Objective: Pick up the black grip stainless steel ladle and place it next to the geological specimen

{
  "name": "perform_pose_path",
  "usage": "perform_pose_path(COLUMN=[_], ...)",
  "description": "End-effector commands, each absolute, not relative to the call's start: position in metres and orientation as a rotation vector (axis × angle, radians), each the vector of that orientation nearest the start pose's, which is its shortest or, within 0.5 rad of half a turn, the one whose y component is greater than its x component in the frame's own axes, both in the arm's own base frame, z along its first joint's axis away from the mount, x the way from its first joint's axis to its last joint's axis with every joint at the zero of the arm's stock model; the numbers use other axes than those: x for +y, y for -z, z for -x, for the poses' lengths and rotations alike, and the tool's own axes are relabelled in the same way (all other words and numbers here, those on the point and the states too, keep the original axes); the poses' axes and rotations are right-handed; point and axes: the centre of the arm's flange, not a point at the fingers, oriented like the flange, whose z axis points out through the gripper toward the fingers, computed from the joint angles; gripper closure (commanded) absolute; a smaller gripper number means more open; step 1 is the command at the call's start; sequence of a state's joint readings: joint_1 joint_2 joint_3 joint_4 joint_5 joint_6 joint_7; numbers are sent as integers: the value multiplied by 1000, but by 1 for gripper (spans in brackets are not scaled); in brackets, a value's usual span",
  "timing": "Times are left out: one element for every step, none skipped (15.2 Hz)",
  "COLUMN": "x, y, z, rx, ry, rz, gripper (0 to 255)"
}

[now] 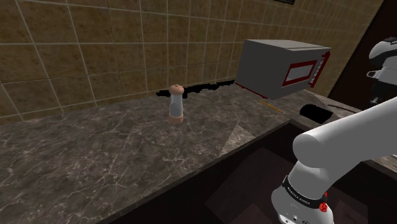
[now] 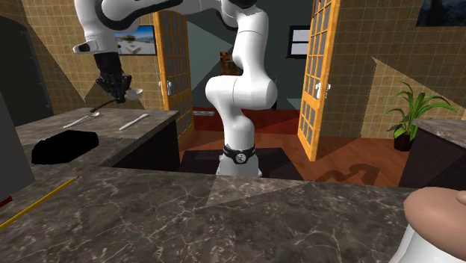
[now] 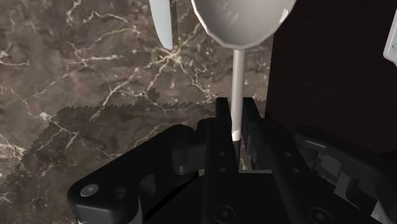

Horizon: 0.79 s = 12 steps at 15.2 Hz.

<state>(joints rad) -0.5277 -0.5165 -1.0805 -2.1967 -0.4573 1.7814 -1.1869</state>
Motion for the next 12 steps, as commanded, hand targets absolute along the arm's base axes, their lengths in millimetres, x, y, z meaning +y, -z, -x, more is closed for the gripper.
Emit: perform_pose_path(x=[-464, -464, -464, -464, -464, -464, -464, -464, -464, -464, -464, -464], y=[-445, -440, -435, -429, -424, -419, -413, -408, -403, -398, -392, -387], z=[95, 95, 95, 95, 95, 95, 95, 95, 95, 95, 95, 95], rx=[304, 304, 304, 304, 304, 304, 304, 304, 304, 304, 304, 304], ry=[-21, -21, -21, -21, -21, -21, -21, -21, -21, -21, -21, -21], rz=[3010, 3010, 3010, 3010, 3010, 3010, 3010, 3010, 3010, 3010, 3010, 3010], gripper=[255, 255, 255, 255, 255, 255, 255, 255, 255, 255, 255, 255])
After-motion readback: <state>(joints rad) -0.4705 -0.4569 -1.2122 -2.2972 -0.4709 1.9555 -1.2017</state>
